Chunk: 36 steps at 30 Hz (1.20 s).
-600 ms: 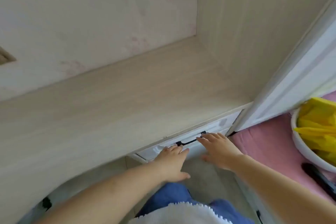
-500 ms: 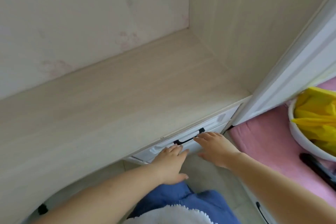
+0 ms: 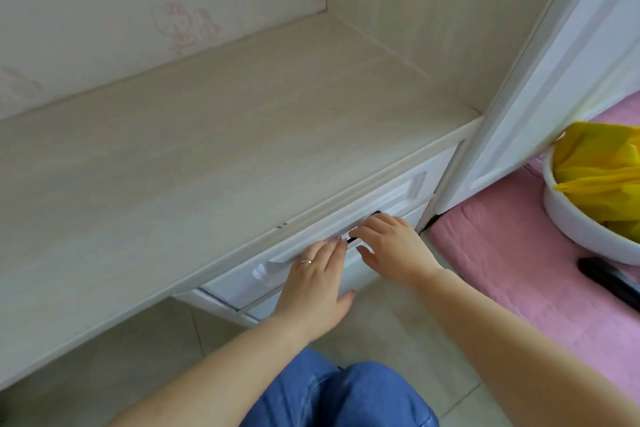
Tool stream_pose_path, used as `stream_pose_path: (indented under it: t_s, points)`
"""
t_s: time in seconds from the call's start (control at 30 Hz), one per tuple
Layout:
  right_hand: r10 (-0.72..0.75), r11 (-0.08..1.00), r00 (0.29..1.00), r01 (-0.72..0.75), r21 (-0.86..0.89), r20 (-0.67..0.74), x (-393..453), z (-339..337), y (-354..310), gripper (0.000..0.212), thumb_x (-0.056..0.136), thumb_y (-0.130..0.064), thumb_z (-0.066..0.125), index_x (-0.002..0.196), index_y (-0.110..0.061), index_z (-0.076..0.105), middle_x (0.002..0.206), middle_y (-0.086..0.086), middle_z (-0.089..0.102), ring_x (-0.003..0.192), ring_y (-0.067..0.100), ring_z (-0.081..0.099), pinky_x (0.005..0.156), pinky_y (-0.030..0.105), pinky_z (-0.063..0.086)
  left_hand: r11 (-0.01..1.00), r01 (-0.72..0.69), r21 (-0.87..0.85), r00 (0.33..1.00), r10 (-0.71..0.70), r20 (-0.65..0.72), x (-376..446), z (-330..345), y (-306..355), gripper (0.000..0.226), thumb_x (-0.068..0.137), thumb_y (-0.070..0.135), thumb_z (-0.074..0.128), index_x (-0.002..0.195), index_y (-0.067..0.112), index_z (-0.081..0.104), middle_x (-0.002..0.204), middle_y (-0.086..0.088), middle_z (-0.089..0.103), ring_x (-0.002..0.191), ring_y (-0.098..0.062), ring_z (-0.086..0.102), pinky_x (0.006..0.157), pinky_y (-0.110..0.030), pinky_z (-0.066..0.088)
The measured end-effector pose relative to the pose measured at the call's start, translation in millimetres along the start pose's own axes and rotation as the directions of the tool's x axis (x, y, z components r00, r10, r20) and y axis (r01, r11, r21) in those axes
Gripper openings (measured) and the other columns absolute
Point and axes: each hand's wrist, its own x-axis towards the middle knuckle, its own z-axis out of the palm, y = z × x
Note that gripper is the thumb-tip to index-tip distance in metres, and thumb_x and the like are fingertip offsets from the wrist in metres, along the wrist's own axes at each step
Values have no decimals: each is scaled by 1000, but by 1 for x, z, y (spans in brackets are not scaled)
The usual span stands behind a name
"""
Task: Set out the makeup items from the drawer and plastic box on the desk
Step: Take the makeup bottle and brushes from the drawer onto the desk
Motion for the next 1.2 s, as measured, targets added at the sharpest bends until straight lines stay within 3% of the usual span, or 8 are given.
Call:
stream_pose_path:
  t_s: [0.23, 0.43, 0.6, 0.67, 0.8, 0.9, 1.1, 1.2]
  points:
    - [136, 983, 986, -147, -109, -97, -31, -1, -22, 30, 67, -17, 82, 93, -20, 69, 92, -5, 70, 90, 22, 68, 76, 34, 53, 996, -87, 26, 989, 90, -121, -17, 23, 8, 80, 90, 49, 49, 151, 10, 16, 156, -3, 24, 144, -21, 17, 118, -34, 21]
    - [187, 955, 982, -186, -230, -19, -66, -21, -40, 34, 73, -21, 77, 106, -21, 69, 107, -1, 70, 100, 22, 67, 81, 37, 52, 993, -102, 54, 991, 106, -82, -43, 24, 34, 79, 92, 48, 47, 151, 11, 11, 158, -4, 17, 146, -22, 13, 118, -36, 19]
    - [101, 972, 980, -133, -194, -169, -96, -42, -47, 37, 63, -13, 82, 97, -20, 69, 98, 4, 67, 85, 24, 68, 70, 34, 57, 937, -312, 156, 884, 347, -314, -75, -4, 49, 57, 79, 43, 58, 130, 16, 55, 137, -1, 54, 129, -20, 46, 103, -38, 44]
    - [47, 978, 960, -101, -184, -277, -93, -56, -55, 45, 69, -17, 78, 111, -20, 61, 111, 6, 64, 99, 25, 64, 80, 35, 54, 941, -261, 213, 841, 330, -428, -81, -19, 41, 59, 74, 47, 58, 125, 16, 59, 132, -2, 59, 126, -22, 52, 100, -39, 45]
    - [62, 967, 996, -76, -243, -65, -72, -71, -78, 62, 86, -29, 59, 143, -24, 35, 147, 3, 39, 138, 23, 34, 116, 45, 25, 988, 7, 154, 969, 32, -247, -89, -39, 20, 75, 92, 52, 45, 150, 12, 20, 158, -7, 22, 145, -25, 22, 115, -39, 25]
    - [151, 958, 987, -132, -253, 54, -68, -70, -84, 60, 91, -30, 50, 146, -27, 27, 151, -3, 31, 143, 19, 22, 119, 46, 10, 992, 34, 121, 985, -13, -169, -96, -44, 19, 69, 93, 50, 44, 148, 15, 23, 153, -2, 35, 137, -24, 37, 107, -37, 35]
    - [43, 977, 983, -79, -197, -178, -87, -63, -83, 54, 72, -3, 68, 123, -18, 58, 120, 2, 61, 116, 26, 57, 100, 48, 40, 999, 16, 34, 987, -11, -160, -107, -44, 25, 35, 99, 32, 38, 128, 15, 47, 130, -4, 54, 116, -25, 51, 92, -37, 45]
    - [27, 980, 962, -78, -182, -270, -109, -57, -82, 61, 62, 3, 74, 118, -20, 59, 113, 0, 63, 111, 21, 57, 97, 51, 44, 999, -34, 12, 987, 35, -154, -115, -39, 32, 32, 100, 28, 38, 127, 15, 49, 127, -3, 55, 112, -24, 53, 90, -39, 46]
